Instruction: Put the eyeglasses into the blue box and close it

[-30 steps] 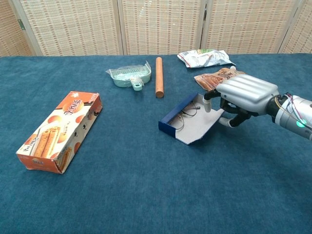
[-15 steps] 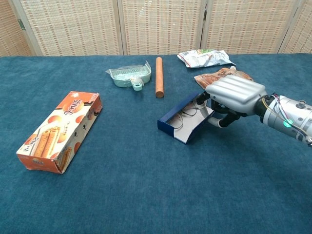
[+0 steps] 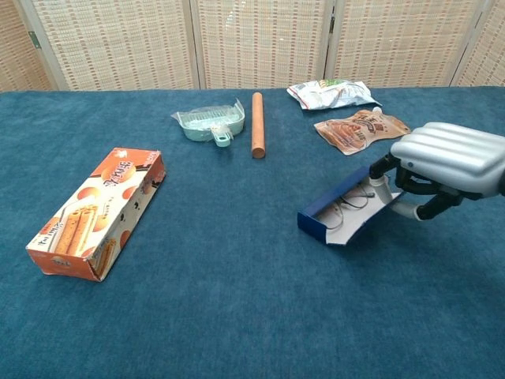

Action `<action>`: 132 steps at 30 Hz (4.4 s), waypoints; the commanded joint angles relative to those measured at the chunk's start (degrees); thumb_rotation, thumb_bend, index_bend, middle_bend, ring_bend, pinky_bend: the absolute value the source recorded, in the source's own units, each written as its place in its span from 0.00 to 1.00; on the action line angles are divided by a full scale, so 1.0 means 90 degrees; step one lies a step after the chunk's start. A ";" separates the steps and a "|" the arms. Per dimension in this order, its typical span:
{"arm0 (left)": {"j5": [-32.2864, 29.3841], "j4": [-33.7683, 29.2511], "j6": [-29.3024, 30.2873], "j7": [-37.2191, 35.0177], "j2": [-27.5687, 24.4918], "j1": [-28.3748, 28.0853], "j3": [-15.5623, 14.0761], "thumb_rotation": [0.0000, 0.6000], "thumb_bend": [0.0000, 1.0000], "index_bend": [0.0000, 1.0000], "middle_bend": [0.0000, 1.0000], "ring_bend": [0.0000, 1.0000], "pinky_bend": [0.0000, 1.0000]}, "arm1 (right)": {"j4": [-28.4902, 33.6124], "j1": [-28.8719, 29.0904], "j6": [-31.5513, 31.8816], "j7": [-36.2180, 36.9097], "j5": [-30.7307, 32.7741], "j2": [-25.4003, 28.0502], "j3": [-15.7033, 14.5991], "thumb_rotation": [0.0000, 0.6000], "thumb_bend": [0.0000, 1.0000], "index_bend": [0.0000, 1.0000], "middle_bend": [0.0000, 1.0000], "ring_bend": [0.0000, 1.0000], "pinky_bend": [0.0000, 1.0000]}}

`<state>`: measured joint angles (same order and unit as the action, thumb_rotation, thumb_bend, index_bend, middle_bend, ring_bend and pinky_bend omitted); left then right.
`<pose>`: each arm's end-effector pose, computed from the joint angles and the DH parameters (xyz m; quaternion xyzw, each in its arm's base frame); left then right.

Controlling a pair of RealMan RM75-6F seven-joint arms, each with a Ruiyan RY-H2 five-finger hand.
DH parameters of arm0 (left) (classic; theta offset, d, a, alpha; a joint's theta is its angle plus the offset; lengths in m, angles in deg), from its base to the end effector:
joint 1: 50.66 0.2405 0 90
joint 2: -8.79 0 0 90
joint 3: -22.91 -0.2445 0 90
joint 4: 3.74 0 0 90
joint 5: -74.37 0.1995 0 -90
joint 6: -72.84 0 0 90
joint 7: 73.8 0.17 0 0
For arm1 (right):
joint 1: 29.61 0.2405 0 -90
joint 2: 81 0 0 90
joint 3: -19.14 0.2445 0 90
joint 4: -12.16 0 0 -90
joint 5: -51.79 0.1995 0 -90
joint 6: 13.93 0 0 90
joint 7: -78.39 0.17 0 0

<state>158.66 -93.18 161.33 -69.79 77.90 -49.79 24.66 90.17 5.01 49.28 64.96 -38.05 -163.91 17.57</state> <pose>-0.3195 0.1704 0.1489 -0.5642 -0.4019 -0.3534 0.6286 -0.1927 -0.3084 0.0058 0.8216 -0.2227 0.3369 0.4023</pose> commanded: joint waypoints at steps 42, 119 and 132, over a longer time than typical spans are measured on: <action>-0.0034 -0.0004 0.0072 -0.0112 -0.0109 0.0099 -0.0023 1.00 0.19 0.23 0.14 0.15 0.24 | 0.0352 0.0648 -0.1040 -0.0958 0.0973 -0.0103 0.0734 1.00 0.45 0.00 0.90 1.00 0.99; -0.0052 -0.0062 -0.0101 0.0043 -0.0090 -0.0043 0.0036 1.00 0.19 0.23 0.14 0.15 0.24 | 0.1494 -0.0014 -0.0195 -0.1259 0.1524 0.0892 0.0377 1.00 0.37 0.00 0.83 0.97 0.99; -0.0073 -0.0013 -0.0317 0.0227 0.0099 -0.0371 0.0233 1.00 0.19 0.23 0.14 0.15 0.24 | 0.2427 -0.1476 0.1678 -0.0762 0.1149 0.2415 0.0104 1.00 0.37 0.31 0.53 0.52 0.68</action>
<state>157.96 -93.40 158.58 -67.92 78.58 -52.93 26.59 110.85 -5.76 61.62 56.71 -26.83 -143.69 19.18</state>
